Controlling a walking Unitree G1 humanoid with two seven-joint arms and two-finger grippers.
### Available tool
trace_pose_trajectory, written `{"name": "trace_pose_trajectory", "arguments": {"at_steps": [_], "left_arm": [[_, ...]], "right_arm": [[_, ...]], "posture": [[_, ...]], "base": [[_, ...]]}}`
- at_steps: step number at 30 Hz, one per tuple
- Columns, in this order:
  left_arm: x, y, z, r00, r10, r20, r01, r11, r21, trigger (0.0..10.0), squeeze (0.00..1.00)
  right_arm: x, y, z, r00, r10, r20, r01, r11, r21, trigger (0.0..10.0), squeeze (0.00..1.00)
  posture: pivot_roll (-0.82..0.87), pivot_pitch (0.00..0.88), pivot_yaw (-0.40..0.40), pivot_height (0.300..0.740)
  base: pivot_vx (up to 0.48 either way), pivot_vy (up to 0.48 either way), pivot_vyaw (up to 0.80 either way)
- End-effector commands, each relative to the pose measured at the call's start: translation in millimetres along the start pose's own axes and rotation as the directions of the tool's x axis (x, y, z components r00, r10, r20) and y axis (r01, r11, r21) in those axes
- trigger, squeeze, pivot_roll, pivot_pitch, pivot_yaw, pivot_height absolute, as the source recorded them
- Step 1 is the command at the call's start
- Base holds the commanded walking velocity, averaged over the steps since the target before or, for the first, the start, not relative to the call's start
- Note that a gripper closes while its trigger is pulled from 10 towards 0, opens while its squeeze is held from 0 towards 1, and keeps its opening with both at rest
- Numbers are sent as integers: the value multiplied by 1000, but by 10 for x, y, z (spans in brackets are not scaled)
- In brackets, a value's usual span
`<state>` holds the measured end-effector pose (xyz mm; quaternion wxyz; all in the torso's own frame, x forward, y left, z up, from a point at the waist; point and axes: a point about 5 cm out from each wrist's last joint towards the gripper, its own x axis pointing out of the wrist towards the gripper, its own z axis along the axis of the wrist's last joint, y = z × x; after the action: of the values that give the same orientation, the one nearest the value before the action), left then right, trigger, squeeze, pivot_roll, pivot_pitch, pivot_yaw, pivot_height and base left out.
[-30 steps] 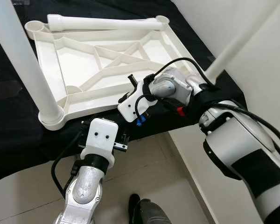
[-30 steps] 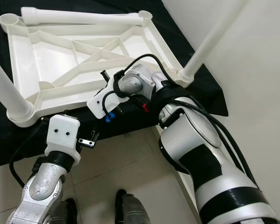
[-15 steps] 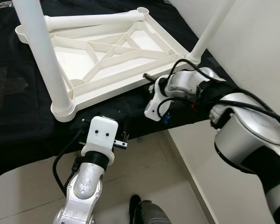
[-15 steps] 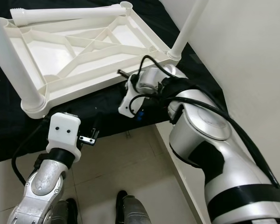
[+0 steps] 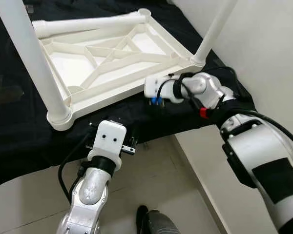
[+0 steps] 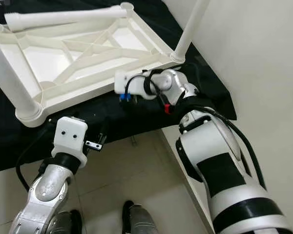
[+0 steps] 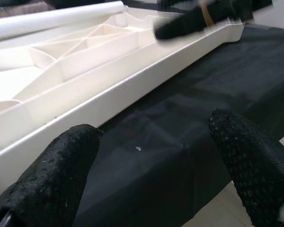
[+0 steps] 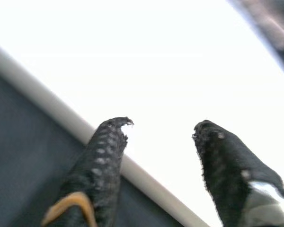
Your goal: Building children table
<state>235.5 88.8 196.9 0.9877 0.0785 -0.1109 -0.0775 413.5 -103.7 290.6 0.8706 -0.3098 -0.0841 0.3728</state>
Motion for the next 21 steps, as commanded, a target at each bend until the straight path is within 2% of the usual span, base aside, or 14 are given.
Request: {"name": "trace_pose_trajectory", "arguments": {"at_steps": [1, 2, 5, 7, 8, 10, 11, 12, 13, 14, 16, 17, 21], "left_arm": [[-4, 2, -31, 1000, -14, -4, 14, 1000, -3, 10000, 0], [-20, 31, -56, 1000, -3, -13, 3, 1000, 1, 10000, 0], [-33, 51, -76, 1000, 5, -19, -5, 1000, 4, 10000, 0], [-85, 124, -93, 999, 31, -36, -30, 999, 10, 10000, 0], [-85, 124, -93, 999, 31, -36, -30, 999, 10, 10000, 0], [-144, 204, -19, 999, 43, -9, -42, 997, 72, 10000, 0], [-175, 261, 21, 998, 66, 5, -66, 993, 100, 10000, 0], [-175, 261, 21, 998, 66, 5, -66, 993, 100, 10000, 0], [-200, 303, 48, 997, 80, 15, -82, 989, 120, 10000, 784], [-234, 360, 82, 995, 100, 26, -103, 984, 148, 10000, 804], [-255, 396, 104, 993, 112, 34, -116, 979, 166, 10000, 804], [-276, 439, 133, 992, 122, 43, -128, 976, 175, 10000, 0], [-323, 574, 143, 984, 173, 42, -178, 967, 183, 10000, 0]], "right_arm": [[-60, -45, -89, 991, -107, 76, 87, 970, 226, 10000, 1000], [-62, 29, -141, 986, -113, 126, 74, 958, 278, 10000, 0], [-72, 84, -176, 981, -100, 167, 44, 950, 310, 10000, 0], [-94, 242, -334, 966, -173, 192, 83, 911, 405, 10000, 0], [-94, 242, -334, 966, -173, 192, 83, 911, 405, 10000, 0], [-165, 467, -541, 950, -259, 172, 158, 879, 450, 10000, 0], [-223, 589, -697, 944, -306, 123, 219, 859, 462, 10000, 0], [-223, 589, -697, 944, -306, 123, 219, 859, 462, 10000, 0], [-284, 682, -827, 937, -341, 72, 266, 833, 486, 10000, 0], [-352, 782, -942, 933, -359, 35, 296, 818, 492, 10000, 0], [-396, 844, -1006, 930, -366, 14, 312, 811, 495, 10000, 0], [-440, 884, -1044, 927, -375, 2, 325, 805, 497, 10000, 0], [-527, 967, -1091, 925, -380, -21, 337, 794, 505, 10000, 0]], "posture": [[50, 130, -134, 740], [48, 119, -128, 740], [48, 119, -128, 740], [52, 111, -119, 740], [52, 111, -119, 740], [67, 102, -119, 740], [79, 90, -117, 740], [79, 90, -117, 740], [84, 86, -118, 740], [90, 83, -121, 740], [89, 82, -120, 740], [87, 82, -119, 740], [95, 75, -125, 740]], "base": [[0, 0, 0], [0, 0, 0], [0, 0, 0], [0, 0, 0], [0, 0, 0], [0, 0, 0], [0, 0, 0], [0, 0, 0], [0, 0, 0], [0, 0, 0], [0, 0, 0], [0, 0, 0], [0, 0, 0]]}}
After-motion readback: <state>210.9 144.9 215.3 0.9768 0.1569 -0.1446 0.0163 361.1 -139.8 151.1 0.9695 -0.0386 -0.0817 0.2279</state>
